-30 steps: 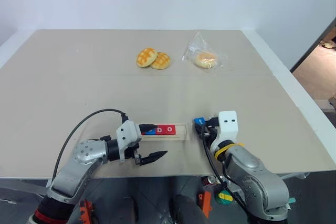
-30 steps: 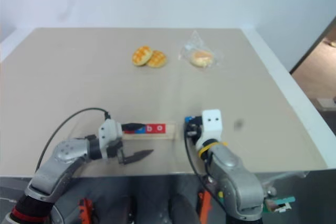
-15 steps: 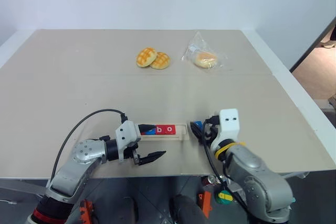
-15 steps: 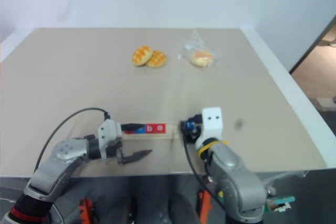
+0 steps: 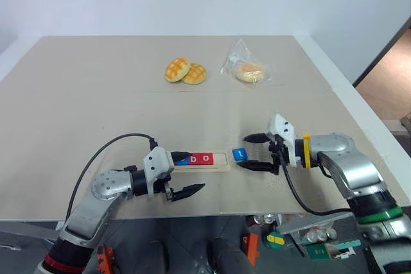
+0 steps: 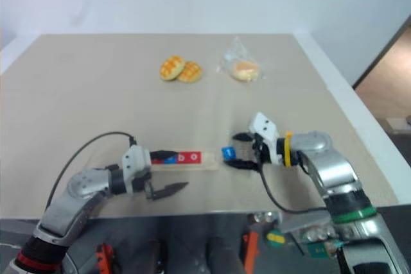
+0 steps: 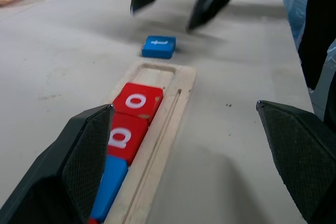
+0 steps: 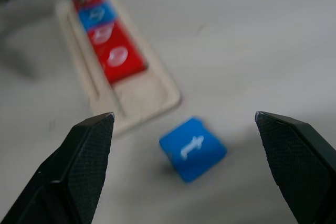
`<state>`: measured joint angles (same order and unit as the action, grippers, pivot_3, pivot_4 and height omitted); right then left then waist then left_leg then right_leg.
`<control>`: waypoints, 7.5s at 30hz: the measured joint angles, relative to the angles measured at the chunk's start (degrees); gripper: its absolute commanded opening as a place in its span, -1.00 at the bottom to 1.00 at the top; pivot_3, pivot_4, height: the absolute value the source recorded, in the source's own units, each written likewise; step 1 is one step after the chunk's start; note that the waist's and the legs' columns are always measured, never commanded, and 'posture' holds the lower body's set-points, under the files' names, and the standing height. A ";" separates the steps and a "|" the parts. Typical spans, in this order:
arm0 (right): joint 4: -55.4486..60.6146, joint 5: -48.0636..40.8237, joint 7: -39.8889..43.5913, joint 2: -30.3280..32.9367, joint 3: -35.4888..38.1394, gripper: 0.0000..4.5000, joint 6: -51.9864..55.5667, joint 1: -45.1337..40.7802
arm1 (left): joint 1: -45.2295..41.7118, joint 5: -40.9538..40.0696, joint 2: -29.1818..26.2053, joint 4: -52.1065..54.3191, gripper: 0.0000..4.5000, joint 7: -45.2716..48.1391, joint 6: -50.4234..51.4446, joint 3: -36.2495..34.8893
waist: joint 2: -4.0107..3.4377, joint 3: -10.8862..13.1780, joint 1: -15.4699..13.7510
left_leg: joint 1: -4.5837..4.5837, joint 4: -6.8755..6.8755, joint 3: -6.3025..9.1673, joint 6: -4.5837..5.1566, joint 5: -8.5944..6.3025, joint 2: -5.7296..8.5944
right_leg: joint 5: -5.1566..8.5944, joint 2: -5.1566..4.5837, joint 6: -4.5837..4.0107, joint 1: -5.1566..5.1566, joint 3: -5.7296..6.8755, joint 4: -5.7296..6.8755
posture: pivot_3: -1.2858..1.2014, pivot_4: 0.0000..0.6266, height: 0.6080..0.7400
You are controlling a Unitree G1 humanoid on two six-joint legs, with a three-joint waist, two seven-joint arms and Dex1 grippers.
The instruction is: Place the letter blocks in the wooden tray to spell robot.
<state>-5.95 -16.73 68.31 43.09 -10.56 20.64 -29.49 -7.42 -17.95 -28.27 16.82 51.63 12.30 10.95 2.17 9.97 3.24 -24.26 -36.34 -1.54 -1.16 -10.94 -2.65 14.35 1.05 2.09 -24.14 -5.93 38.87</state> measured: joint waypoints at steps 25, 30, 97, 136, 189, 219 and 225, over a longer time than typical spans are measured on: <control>-11.84 3.38 9.03 -4.46 -0.88 0.87 -12.97 -0.75 | 2.36 -0.33 -0.98 3.31 1.00 -2.40 1.02 -0.71 | -0.02 0.00 -0.47 | 0.05 -0.09 0.02 -0.02 0.01 0.02 | -0.05 -0.06 0.04 0.10 -0.01 0.07 | 0.03 -0.52 1.00; -6.26 1.71 6.24 -3.70 1.03 0.87 -7.59 3.15 | 1.50 -0.50 -1.08 3.03 1.00 -1.97 1.18 -0.68 | -0.02 0.00 -0.49 | 0.08 -0.13 0.03 -0.03 0.02 0.03 | -0.06 -0.06 0.04 0.14 0.00 0.07 | 0.03 -0.52 1.00; -4.60 4.84 5.29 -7.22 -5.26 -0.45 -5.69 -5.14 | 2.18 -0.87 -0.06 2.25 1.00 -4.55 1.29 -2.00 | -0.04 0.01 -0.50 | 0.05 -0.11 0.04 -0.05 0.03 0.02 | -0.06 -0.06 0.06 0.11 0.01 0.08 | 0.03 -0.52 1.00; -16.65 9.23 10.33 -12.11 -6.72 -0.09 -11.09 -11.58 | 2.87 0.02 -0.12 3.13 1.00 -6.26 1.33 -2.01 | -0.05 0.01 -0.46 | 0.07 -0.11 0.04 -0.05 0.03 0.00 | -0.08 -0.05 0.03 0.12 0.02 0.09 | 0.03 -0.52 1.00; 20.18 2.47 -36.20 -23.40 10.14 -0.97 14.41 13.98 | 2.00 -0.14 0.08 2.26 1.00 -3.84 1.08 -2.26 | -0.04 0.00 -0.37 | 0.00 -0.12 0.00 -0.07 0.08 0.00 | -0.13 -0.04 0.02 0.00 -0.03 0.11 | 0.03 -0.52 1.00; 26.59 0.90 -34.09 -19.74 5.68 -0.97 15.99 19.79 | 1.50 0.10 0.23 1.75 1.00 -3.61 1.06 -1.83 | -0.04 0.00 -0.39 | -0.02 -0.07 0.00 -0.07 0.07 0.01 | -0.07 -0.05 0.03 -0.01 -0.03 0.11 | 0.03 -0.52 1.00; 27.75 0.20 -33.35 -19.10 5.23 -0.97 16.36 20.05 | 1.27 0.12 0.23 1.66 1.00 -3.57 1.00 -1.80 | -0.04 0.00 -0.39 | -0.02 -0.07 0.01 -0.07 0.07 0.00 | -0.07 -0.04 0.03 -0.01 -0.02 0.11 | 0.03 -0.52 1.00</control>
<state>21.80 -16.54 34.96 23.99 -5.33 37.00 -9.45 -6.15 -17.84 -28.04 18.48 48.06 13.30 9.15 2.14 9.97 2.85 -24.28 -36.42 -1.53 -1.24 -10.87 -2.64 14.28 1.01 2.12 -24.15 -5.95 38.98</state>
